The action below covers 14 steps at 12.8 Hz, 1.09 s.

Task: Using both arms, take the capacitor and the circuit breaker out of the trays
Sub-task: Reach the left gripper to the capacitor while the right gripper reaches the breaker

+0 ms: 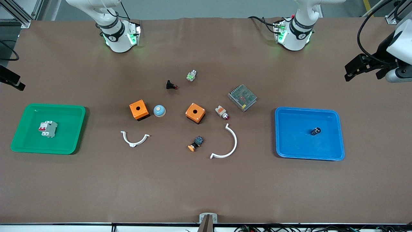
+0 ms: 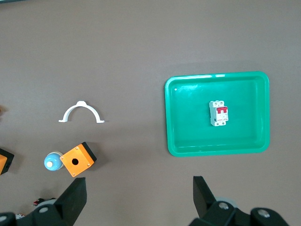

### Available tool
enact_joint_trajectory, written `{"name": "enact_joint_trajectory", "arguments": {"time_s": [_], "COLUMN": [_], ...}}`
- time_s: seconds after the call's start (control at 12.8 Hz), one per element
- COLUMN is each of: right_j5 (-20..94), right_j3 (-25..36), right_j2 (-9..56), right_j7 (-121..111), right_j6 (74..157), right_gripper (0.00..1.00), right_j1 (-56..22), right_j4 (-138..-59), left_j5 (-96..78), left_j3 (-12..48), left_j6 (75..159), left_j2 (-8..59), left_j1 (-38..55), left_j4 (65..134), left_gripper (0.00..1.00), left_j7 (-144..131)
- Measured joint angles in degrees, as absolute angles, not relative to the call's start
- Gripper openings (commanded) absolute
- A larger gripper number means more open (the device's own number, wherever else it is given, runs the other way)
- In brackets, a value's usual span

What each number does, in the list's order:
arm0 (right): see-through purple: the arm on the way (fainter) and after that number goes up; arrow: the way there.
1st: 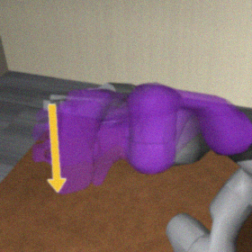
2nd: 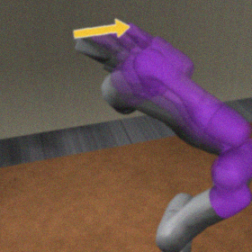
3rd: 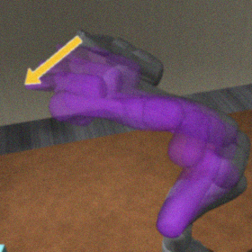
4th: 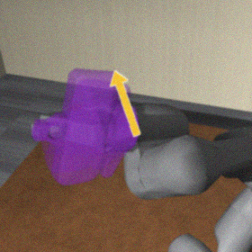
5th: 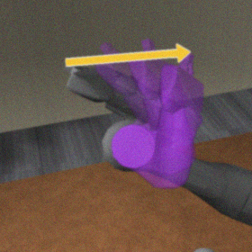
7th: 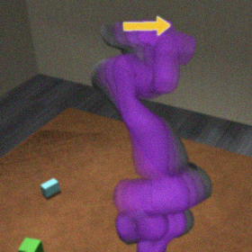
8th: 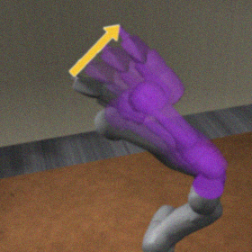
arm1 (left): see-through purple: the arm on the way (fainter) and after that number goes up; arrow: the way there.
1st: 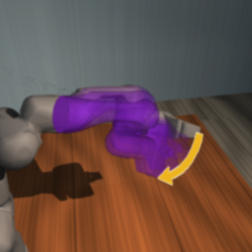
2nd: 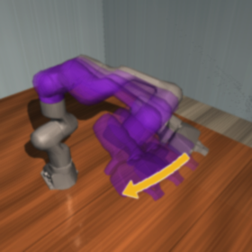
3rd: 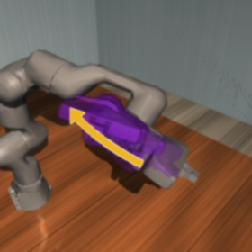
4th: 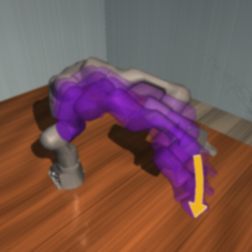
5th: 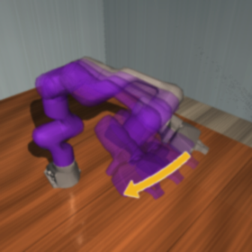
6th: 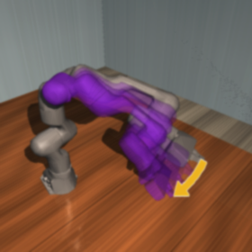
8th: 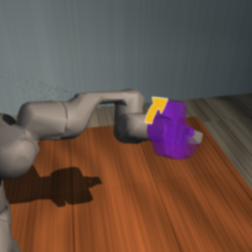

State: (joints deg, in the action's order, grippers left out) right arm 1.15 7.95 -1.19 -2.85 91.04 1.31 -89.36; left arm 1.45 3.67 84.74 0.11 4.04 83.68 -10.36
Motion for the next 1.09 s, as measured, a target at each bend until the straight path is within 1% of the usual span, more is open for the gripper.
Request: {"name": "enact_joint_trajectory", "arguments": {"time_s": [0.39,0.54,0.7,0.86,1.09], "right_j5": [1.15,1.15,1.15,1.15,1.15], "right_j3": [7.95,7.95,7.95,7.95,7.95], "right_j2": [-1.18,-1.18,-1.18,-1.17,-1.03], "right_j7": [-2.85,-2.85,-2.85,-2.85,-2.85], "right_j6": [91.05,91.05,91.05,91.05,91.06], "right_gripper": [1.0,1.0,1.0,1.0,1.0], "right_j1": [1.31,1.31,1.31,1.31,1.31], "right_j4": [-89.36,-89.34,-89.32,-89.31,-89.3], "left_j5": [1.45,1.98,2.98,3.2,3.25], "left_j3": [3.69,3.71,3.72,3.71,3.64], "left_j6": [84.04,84.03,85.01,88.02,96.68], "left_j2": [0.4,1.95,4.97,7.87,9.95], "left_j1": [4.05,4.11,4.1,4.03,2.2], "left_j4": [83.75,84.08,84.3,85.78,92.73], "left_gripper": [1.0,1.0,1.0,1.0,1.0], "left_j7": [-10.34,-10.34,-10.34,-10.38,-10.49]}}
